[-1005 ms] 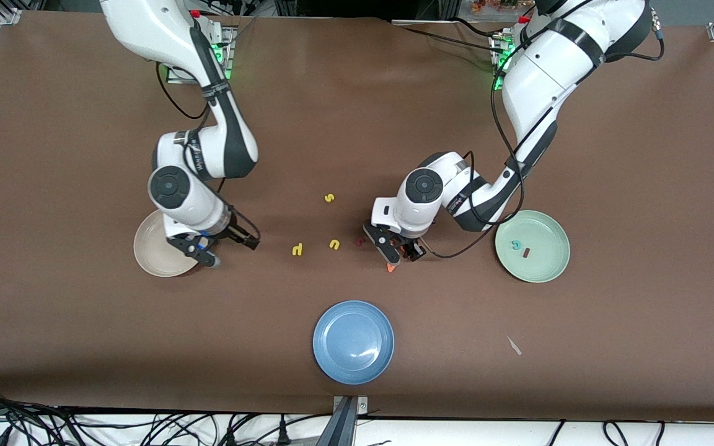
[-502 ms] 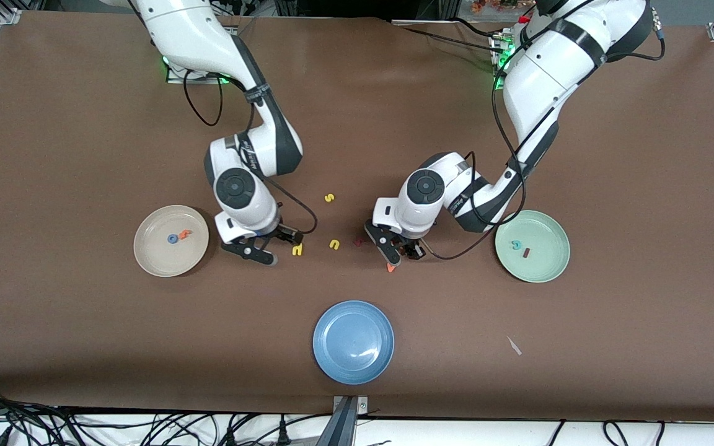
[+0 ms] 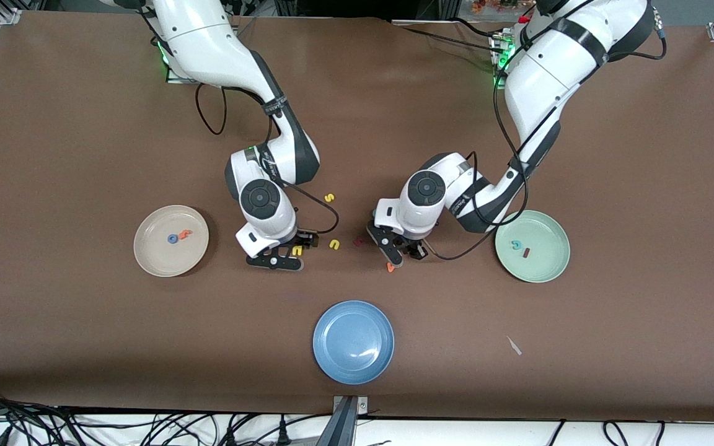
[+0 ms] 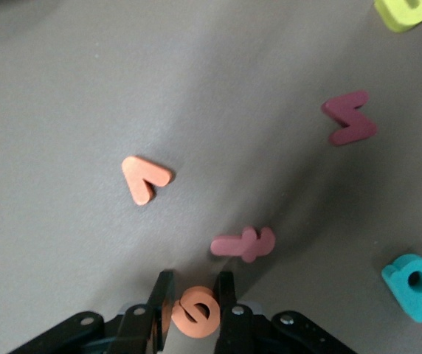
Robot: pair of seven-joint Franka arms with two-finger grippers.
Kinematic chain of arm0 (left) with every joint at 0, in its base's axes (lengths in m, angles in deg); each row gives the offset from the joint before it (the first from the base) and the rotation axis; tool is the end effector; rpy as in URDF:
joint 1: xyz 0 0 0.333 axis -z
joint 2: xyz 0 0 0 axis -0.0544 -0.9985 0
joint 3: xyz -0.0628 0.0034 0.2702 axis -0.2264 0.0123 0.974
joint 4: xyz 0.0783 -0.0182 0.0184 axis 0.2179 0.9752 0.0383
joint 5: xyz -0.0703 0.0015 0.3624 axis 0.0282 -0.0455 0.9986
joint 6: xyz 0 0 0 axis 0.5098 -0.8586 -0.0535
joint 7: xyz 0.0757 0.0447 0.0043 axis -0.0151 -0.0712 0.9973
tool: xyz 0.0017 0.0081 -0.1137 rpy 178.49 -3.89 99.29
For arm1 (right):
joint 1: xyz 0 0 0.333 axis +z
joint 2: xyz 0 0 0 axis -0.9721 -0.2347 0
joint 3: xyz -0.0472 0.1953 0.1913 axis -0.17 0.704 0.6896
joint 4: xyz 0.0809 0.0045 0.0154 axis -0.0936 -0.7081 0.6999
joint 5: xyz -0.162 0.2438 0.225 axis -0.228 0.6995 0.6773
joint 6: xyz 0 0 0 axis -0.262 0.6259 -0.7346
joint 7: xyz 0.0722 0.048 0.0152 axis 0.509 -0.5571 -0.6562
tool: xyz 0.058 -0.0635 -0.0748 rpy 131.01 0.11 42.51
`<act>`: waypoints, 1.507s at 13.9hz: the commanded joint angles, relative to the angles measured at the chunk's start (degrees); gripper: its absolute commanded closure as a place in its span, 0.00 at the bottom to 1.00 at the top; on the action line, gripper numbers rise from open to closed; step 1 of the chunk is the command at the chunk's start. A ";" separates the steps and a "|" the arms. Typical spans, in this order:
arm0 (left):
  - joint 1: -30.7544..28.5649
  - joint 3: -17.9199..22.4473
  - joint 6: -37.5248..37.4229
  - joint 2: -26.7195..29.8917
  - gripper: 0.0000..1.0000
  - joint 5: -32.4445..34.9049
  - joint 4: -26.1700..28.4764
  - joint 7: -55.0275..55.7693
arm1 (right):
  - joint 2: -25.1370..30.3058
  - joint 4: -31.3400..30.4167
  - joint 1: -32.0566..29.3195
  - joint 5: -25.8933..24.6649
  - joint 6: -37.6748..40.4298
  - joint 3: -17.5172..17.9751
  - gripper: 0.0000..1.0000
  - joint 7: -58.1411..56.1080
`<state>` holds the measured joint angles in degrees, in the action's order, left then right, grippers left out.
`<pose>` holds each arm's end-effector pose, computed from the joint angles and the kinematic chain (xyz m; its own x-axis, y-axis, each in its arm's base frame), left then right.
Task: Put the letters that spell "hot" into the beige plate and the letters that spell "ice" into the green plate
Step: 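Grasp the orange e and yellow h with the left and right grippers, then move the orange e and yellow h over the green and beige plates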
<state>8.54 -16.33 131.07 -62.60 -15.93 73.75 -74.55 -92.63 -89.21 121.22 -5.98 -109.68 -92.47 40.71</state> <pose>0.5479 -0.3658 0.1596 0.5838 -0.8112 0.0325 -0.8114 -0.5844 -0.0114 0.5721 0.3378 0.1835 0.9966 -0.0802 -0.0196 -0.0796 -0.9965 0.0267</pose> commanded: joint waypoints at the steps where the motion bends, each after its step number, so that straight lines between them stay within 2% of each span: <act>1: -0.50 -0.04 -7.18 3.08 0.91 1.85 -0.39 -0.39 | -3.43 4.95 -1.81 0.50 1.20 1.82 0.00 -1.59; 4: -1.98 -0.13 -15.01 6.69 0.91 1.85 -0.40 -0.74 | -3.87 4.95 -2.87 0.59 1.03 2.26 0.00 -2.46; 7: -5.40 -0.13 -24.23 10.82 0.91 1.85 -0.31 -6.24 | -3.78 5.04 -6.99 0.50 0.59 6.20 0.08 -3.87; 8: -7.51 -0.13 -26.44 11.35 0.91 1.76 -0.22 -10.19 | -3.78 5.04 -7.18 0.50 0.50 6.65 0.17 -3.87; 10: -10.94 -0.13 -26.99 11.88 0.91 1.85 0.65 -15.83 | -3.78 5.04 -7.18 0.50 0.50 6.66 0.27 -3.78; 12: -13.49 0.13 -26.99 11.88 0.91 2.02 1.62 -18.92 | -3.87 5.04 -7.18 0.50 0.41 6.74 0.43 -3.78; 14: -16.48 -0.13 -26.73 12.06 0.90 7.26 3.63 -20.16 | -3.87 4.95 -7.18 0.59 0.41 6.74 0.47 -3.35; 15: -17.19 -0.22 -26.29 12.15 0.90 9.82 5.12 -20.08 | -3.87 4.95 -7.18 0.59 0.41 6.74 0.52 -3.43; 16: -17.20 -0.13 -25.16 12.15 0.90 10.46 6.79 -19.21 | -3.96 4.95 -7.18 0.59 0.41 6.74 0.61 -3.43; 18: -18.15 -0.22 -21.21 14.24 0.90 10.46 12.67 -16.40 | -3.87 4.95 -7.27 0.59 0.50 6.74 0.87 -3.52; 19: -19.03 -0.31 -20.06 15.56 0.79 10.11 14.79 -16.21 | -3.87 4.95 -7.27 0.59 0.58 6.74 0.97 -3.52; 20: -19.39 -0.31 -19.87 16.27 0.59 9.76 15.59 -16.12 | -3.78 4.95 -7.35 0.76 0.85 6.74 1.00 -3.52; 21: -19.48 -0.31 -19.87 16.45 0.01 9.76 15.69 -16.21 | -3.44 5.12 -7.79 2.07 1.28 6.57 1.00 -3.87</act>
<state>-9.25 -15.89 109.84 -50.66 -7.44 84.90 -91.58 -95.44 -85.92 114.59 -5.62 -109.67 -86.36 37.66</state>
